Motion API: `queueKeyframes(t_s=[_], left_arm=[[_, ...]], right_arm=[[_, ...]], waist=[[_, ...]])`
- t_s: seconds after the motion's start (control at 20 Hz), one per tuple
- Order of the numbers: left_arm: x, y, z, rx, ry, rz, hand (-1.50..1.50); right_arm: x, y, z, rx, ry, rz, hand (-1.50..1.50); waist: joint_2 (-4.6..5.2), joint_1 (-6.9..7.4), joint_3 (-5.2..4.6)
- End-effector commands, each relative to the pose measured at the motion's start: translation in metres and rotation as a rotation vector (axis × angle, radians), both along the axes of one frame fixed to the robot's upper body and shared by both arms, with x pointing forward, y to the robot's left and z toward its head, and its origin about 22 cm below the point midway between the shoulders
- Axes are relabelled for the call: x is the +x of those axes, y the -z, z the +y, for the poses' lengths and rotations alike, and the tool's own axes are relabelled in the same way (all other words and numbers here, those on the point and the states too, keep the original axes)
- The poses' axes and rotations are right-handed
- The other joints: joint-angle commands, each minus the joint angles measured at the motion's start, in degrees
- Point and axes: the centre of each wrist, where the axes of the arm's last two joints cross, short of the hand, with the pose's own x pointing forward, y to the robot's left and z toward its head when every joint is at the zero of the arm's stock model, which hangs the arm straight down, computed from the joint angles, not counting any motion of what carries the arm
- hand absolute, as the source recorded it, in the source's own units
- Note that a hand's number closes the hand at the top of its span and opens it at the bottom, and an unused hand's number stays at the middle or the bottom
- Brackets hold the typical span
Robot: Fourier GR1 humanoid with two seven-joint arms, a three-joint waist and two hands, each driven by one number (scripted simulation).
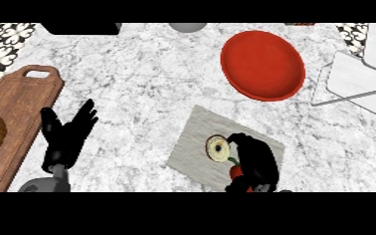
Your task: Pick the bell pepper from the placemat and place it in the tiered shelf
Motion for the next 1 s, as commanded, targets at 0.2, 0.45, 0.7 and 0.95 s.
queueKeyframes(t_s=[0.2,0.45,0.7,0.95], left_arm=[[-0.001,0.002,0.002,0.011,0.005,0.002,0.0],[-0.004,0.01,-0.014,-0.004,0.001,0.005,0.0],[-0.002,0.004,-0.001,0.002,-0.015,0.015,0.0],[-0.001,-0.006,0.01,0.003,-0.028,0.039,0.0]], right_arm=[[0.0,0.008,0.011,0.089,-0.099,0.011,1.5],[0.014,-0.013,-0.043,0.151,0.021,-0.061,1.5],[0.051,-0.029,-0.104,0.22,0.336,-0.094,1.5],[0.03,-0.079,-0.097,0.248,0.334,-0.318,1.5]], waist=[[0.49,-0.36,0.23],[0.5,-0.57,0.23],[0.64,-0.56,0.25],[0.25,-1.08,0.22]])
